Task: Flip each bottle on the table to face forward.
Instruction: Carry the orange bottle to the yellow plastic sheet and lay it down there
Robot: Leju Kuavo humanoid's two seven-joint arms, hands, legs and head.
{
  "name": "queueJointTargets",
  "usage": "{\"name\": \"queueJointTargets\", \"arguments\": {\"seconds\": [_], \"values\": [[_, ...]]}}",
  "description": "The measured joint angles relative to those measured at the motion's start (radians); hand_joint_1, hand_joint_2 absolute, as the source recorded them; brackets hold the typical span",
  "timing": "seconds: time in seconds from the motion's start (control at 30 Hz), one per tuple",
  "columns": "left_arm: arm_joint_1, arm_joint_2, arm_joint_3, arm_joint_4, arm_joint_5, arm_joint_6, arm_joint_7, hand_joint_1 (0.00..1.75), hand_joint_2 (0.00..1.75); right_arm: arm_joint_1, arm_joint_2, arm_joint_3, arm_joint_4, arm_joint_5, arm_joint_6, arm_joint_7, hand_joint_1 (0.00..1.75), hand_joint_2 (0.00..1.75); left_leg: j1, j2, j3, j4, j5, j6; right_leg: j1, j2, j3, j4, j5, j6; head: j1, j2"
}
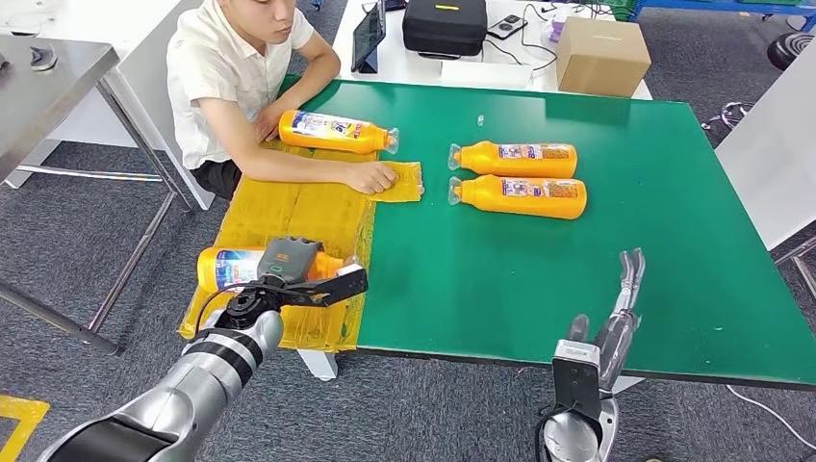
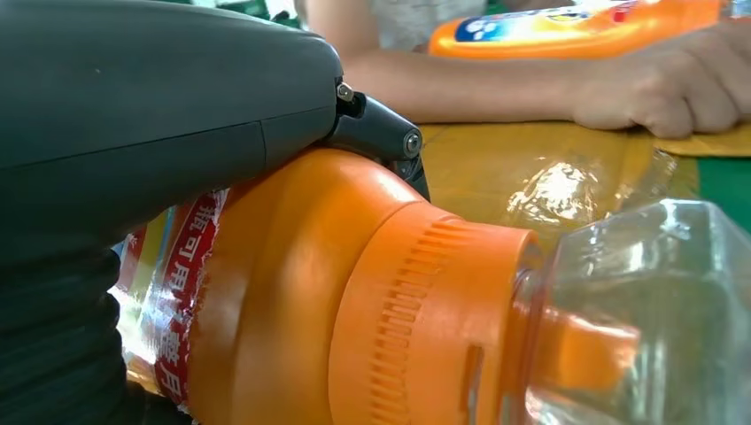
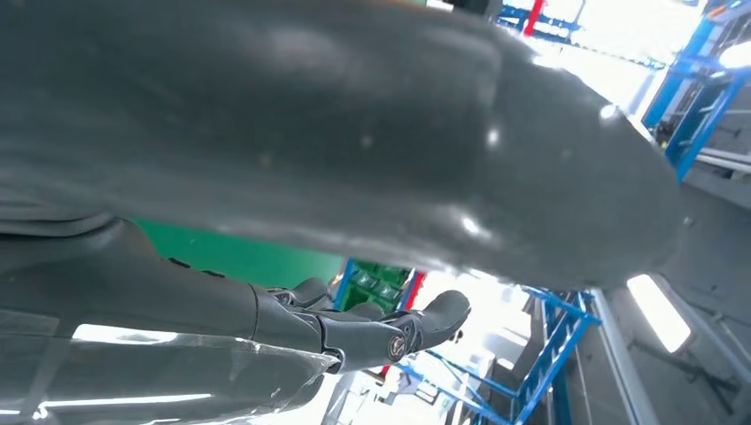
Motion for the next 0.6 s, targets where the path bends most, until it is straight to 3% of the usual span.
{"name": "queueJointTargets", "arguments": {"seconds": [0.23,0.27,0.37,0.4,0.6], "values": [[-0.029,0.006,-0.031,0.043,0.0,-0.051,-0.009,1.68,1.75,0.0,-0.009,0.01,0.006,-0.009,0.016,-0.001,0.0,0.0,0.0,0.0,0.001,0.0,0.001,0.0,0.0,0.0,0.001,0.0,0.0,0.0,0.0,0.0],[-0.035,0.006,-0.034,0.044,0.01,-0.086,-0.018,1.39,1.75,0.0,-0.01,0.011,0.007,-0.015,0.025,-0.002,0.0,0.0,0.0,0.0,0.002,0.0,0.001,-0.001,0.0,0.0,0.002,0.0,0.0,0.0,0.0,0.0],[-0.053,0.007,-0.034,0.046,0.063,-0.185,-0.058,0.14,1.75,-0.001,-0.01,0.011,0.014,-0.039,0.048,-0.007,0.0,0.0,0.0,-0.001,0.003,0.0,0.001,-0.001,0.0,0.0,0.004,0.0,0.0,0.0,0.0,0.0],[-0.058,0.007,-0.033,0.046,0.081,-0.21,-0.076,0.0,1.75,-0.002,-0.011,0.012,0.017,-0.047,0.055,-0.008,0.0,0.0,0.0,-0.001,0.004,0.0,0.001,-0.001,0.0,0.0,0.004,0.0,0.0,0.0,0.0,0.0],[-0.066,0.009,-0.017,0.049,0.247,-0.372,-0.249,0.0,1.75,-0.018,-0.018,0.031,0.043,-0.089,0.064,-0.011,0.0,0.0,0.0,-0.002,0.004,0.0,0.001,-0.001,0.0,-0.001,0.005,0.0,0.0,0.0,0.0,0.0]]}}
